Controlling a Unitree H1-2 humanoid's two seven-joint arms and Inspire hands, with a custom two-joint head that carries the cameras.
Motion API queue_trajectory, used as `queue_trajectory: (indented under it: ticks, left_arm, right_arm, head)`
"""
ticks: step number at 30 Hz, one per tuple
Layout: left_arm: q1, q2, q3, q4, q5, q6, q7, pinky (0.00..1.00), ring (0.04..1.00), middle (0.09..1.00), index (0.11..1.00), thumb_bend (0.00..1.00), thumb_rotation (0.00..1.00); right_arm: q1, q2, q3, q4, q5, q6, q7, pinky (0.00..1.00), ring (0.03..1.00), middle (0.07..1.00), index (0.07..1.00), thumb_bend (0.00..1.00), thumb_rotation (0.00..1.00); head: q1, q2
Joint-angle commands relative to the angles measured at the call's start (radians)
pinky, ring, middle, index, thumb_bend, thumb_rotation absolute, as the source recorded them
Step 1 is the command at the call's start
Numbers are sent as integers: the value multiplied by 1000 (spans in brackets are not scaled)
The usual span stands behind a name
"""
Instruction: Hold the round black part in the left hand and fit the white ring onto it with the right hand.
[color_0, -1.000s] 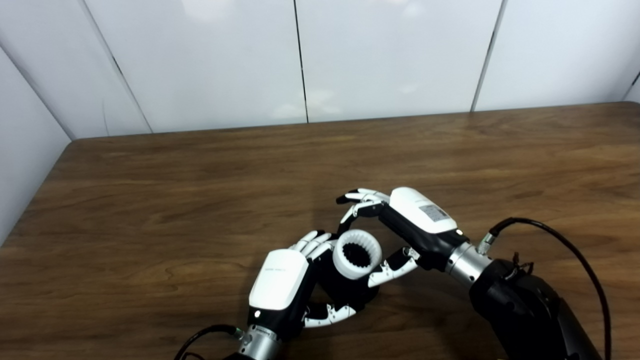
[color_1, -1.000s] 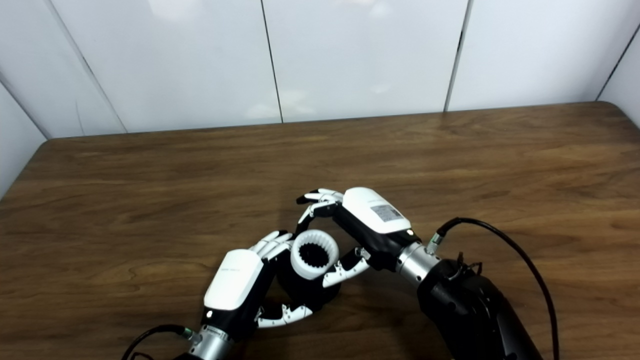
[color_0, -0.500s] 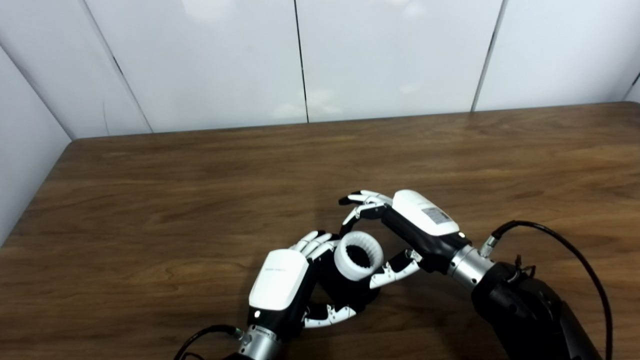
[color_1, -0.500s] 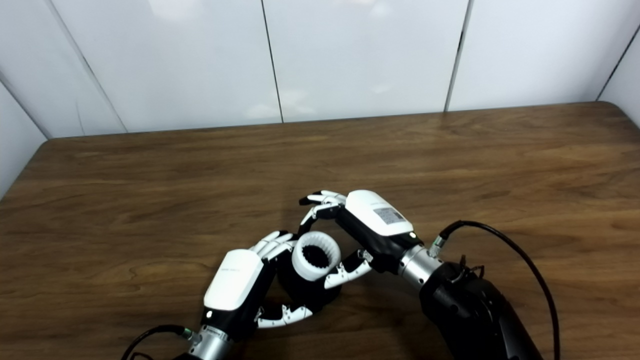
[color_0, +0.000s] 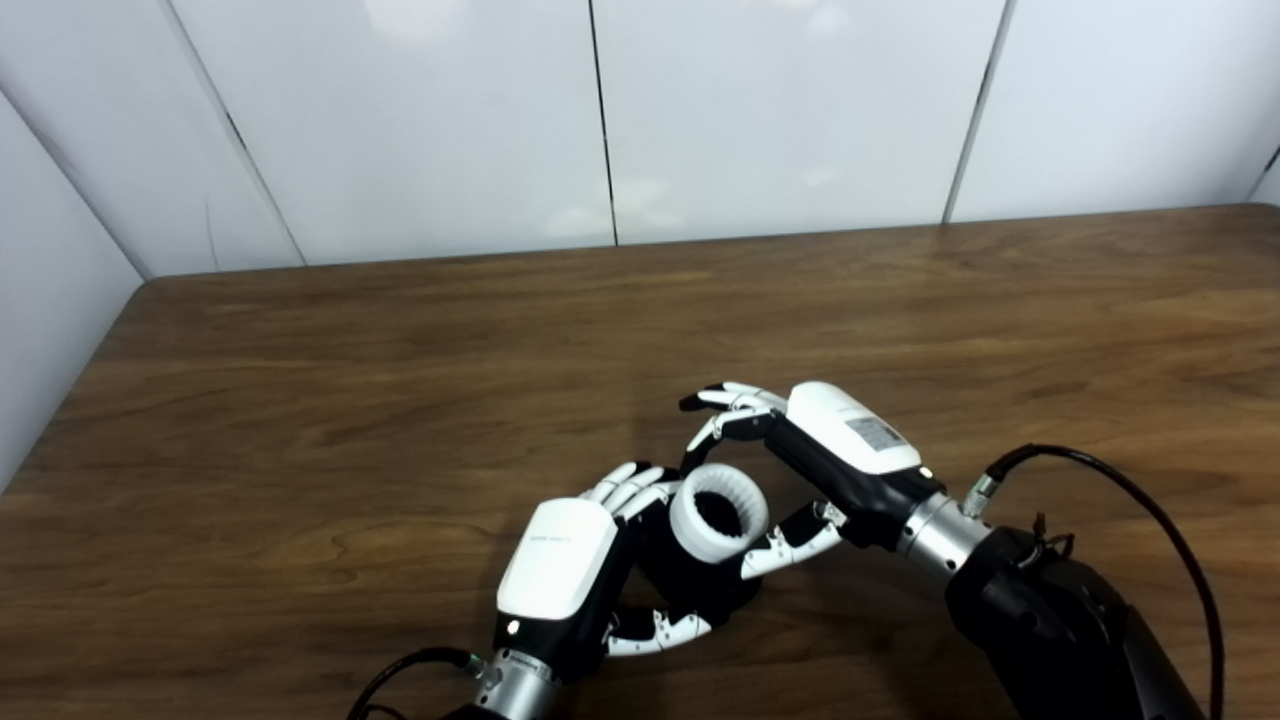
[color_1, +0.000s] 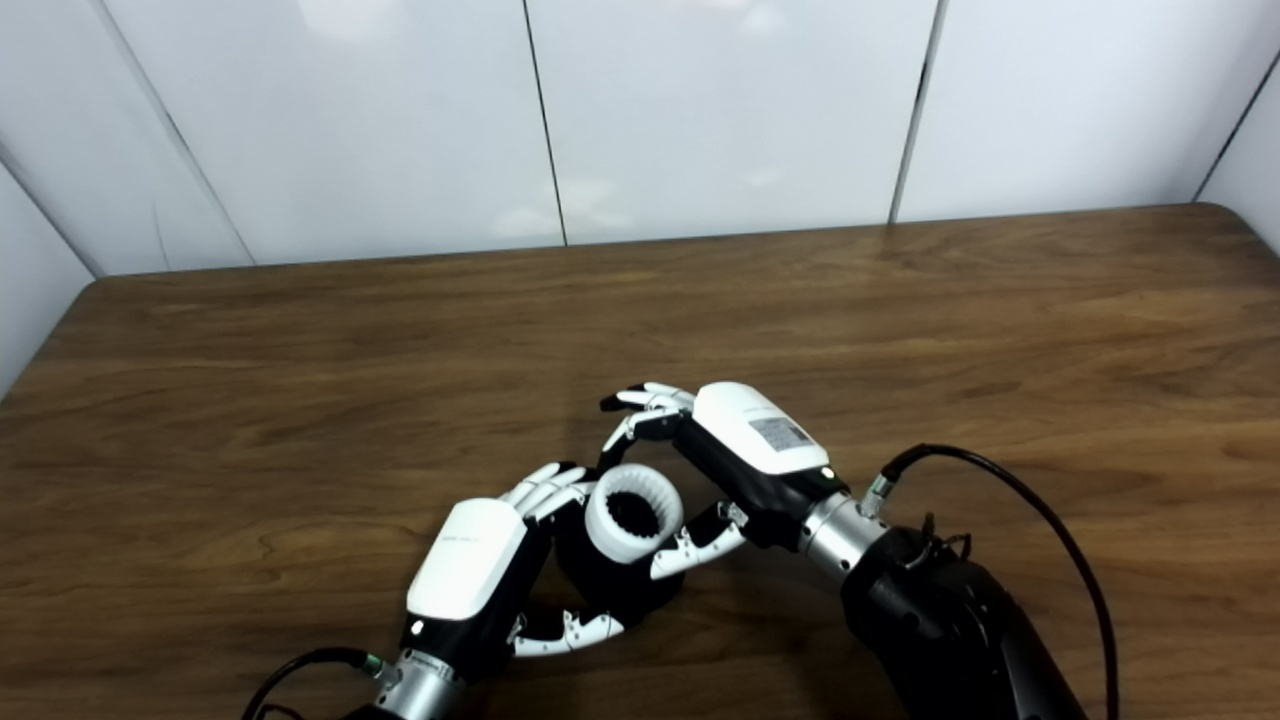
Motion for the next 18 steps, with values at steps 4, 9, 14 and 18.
queue_trajectory:
  ticks: [4,9,14,18]
  left_arm:
    - [5,1,7,-6,4,3,-6,740,902,871,756,728,392]
    - [4,2,9,-11,8,8,-17,740,905,873,758,727,390]
    - [3,2,9,-13,8,5,-15,737,903,869,756,728,393]
    - [2,2,10,-9,5,2,-12,732,898,865,753,732,391]
  right_arm:
    - [-13,-12,-3,-42,5,-9,9,794,914,867,495,522,161]
    - [-8,-11,-4,-40,10,-3,9,804,921,870,495,522,160]
    - [-7,-13,0,-36,-1,-4,8,799,921,870,495,522,159]
    - [-5,-15,2,-32,-3,-8,7,796,922,870,495,522,159]
  head:
    - [1,0]
    - [1,2]
    - [-1,6]
    - [-1,5]
